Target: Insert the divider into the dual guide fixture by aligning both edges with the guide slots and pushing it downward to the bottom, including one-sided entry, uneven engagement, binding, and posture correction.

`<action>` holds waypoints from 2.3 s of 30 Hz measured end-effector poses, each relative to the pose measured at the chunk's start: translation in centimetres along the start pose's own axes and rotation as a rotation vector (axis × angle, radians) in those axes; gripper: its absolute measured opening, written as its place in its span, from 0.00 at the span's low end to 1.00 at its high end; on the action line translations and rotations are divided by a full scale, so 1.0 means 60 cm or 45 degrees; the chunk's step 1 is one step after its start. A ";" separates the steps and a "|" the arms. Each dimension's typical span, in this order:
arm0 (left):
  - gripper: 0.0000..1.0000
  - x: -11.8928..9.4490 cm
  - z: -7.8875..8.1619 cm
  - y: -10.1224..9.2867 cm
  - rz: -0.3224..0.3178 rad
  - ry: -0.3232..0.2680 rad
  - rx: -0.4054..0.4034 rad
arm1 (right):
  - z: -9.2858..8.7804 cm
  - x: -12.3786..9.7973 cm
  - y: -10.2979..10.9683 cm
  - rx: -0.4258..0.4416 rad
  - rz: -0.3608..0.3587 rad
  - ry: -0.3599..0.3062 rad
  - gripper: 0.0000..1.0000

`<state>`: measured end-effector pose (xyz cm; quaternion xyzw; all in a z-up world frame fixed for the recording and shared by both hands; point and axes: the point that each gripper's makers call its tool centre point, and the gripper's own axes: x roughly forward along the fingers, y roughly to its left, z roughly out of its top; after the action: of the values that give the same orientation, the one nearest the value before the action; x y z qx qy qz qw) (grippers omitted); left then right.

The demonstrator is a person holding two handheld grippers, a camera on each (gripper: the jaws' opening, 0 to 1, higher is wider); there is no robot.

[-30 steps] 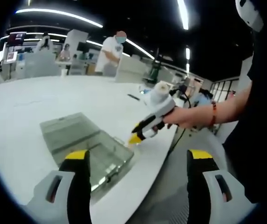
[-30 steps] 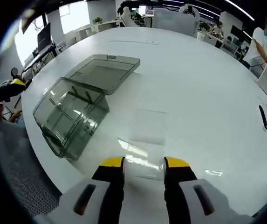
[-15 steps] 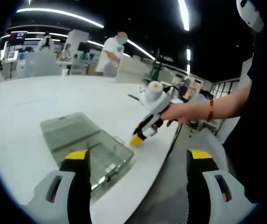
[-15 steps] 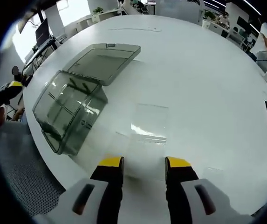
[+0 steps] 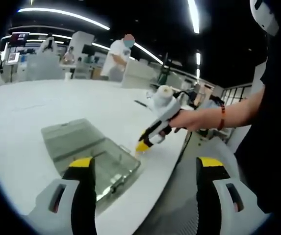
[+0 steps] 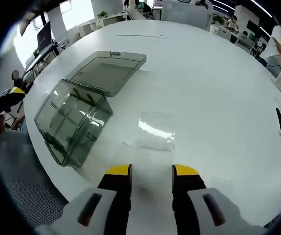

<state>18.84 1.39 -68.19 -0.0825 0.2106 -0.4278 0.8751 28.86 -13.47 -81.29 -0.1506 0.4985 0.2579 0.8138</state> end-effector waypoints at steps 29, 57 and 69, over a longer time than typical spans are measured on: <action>0.81 0.000 0.023 -0.002 0.013 -0.053 -0.007 | 0.053 -0.063 0.027 -0.023 0.012 -0.203 0.27; 0.76 0.000 0.045 0.013 0.134 -0.143 -0.088 | 0.081 -0.109 0.091 -0.154 0.098 -0.336 0.28; 0.74 -0.004 0.049 0.019 0.181 -0.170 -0.156 | 0.092 -0.129 0.131 -0.224 0.150 -0.391 0.28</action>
<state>20.79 2.19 -65.87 -0.1488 0.1829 -0.3446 0.9087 25.58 -6.32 -71.79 -0.1507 0.3520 0.3676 0.8475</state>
